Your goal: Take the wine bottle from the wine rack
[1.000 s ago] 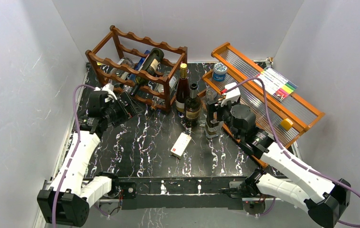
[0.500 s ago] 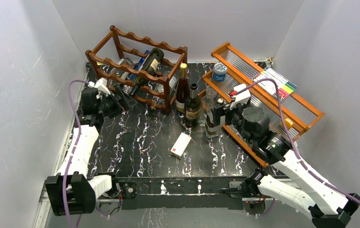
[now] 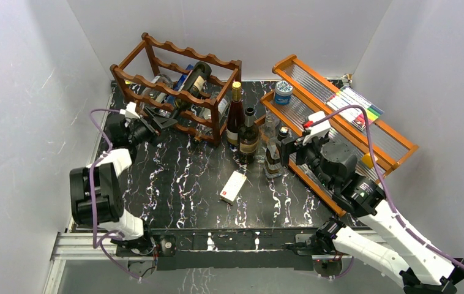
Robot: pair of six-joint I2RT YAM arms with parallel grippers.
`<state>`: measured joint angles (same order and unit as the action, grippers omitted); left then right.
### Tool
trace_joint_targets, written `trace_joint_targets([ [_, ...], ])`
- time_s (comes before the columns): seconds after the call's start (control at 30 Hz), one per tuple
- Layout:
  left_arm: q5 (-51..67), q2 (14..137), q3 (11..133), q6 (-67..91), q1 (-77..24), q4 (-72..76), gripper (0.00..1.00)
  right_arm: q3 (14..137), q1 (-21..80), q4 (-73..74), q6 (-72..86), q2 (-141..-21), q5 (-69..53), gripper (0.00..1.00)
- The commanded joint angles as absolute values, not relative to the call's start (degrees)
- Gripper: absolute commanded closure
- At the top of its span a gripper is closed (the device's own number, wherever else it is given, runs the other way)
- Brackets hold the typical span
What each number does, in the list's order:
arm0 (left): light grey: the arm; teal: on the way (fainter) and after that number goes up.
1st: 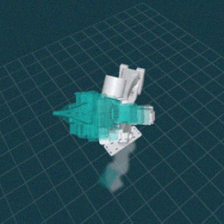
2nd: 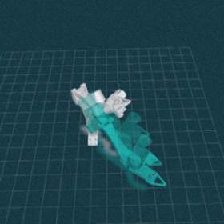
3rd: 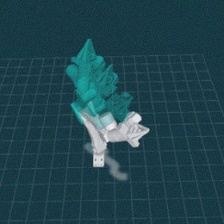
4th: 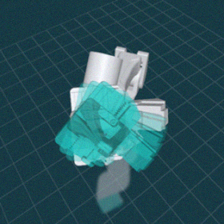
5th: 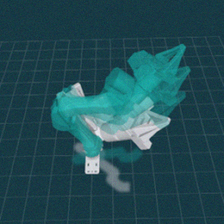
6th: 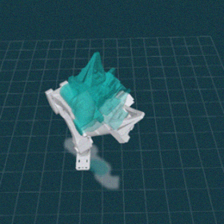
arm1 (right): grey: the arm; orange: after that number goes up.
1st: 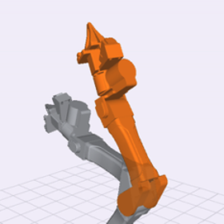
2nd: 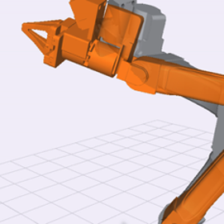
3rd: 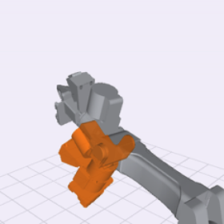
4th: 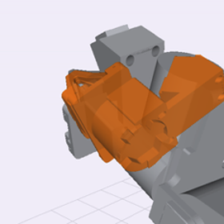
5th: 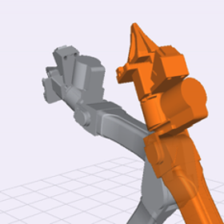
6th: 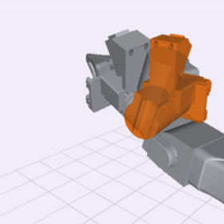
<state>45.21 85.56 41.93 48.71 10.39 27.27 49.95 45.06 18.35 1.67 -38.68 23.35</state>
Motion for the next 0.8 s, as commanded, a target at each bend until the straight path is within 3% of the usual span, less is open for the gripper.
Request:
trace_joint_targets([
  [0.0, 48.9, 91.2, 45.0, 54.1, 10.6, 39.9, 0.07, 52.7, 45.0, 16.6, 1.2, -39.0, 22.6, 0.02],
  [0.23, 50.6, 98.8, 46.9, 59.9, 10.6, 50.3, 0.14, 52.5, 45.0, 15.9, 0.8, -38.7, 22.8, 0.02],
  [0.67, 53.9, 109.4, 52.6, 68.5, 9.3, 60.4, 0.44, 51.9, 45.0, 15.5, 0.1, -38.7, 23.2, 0.02],
  [0.77, 56.4, 112.8, 54.1, 72.4, 8.8, 66.8, 0.39, 51.5, 45.0, 15.0, 0.1, -38.7, 22.8, 0.02],
])
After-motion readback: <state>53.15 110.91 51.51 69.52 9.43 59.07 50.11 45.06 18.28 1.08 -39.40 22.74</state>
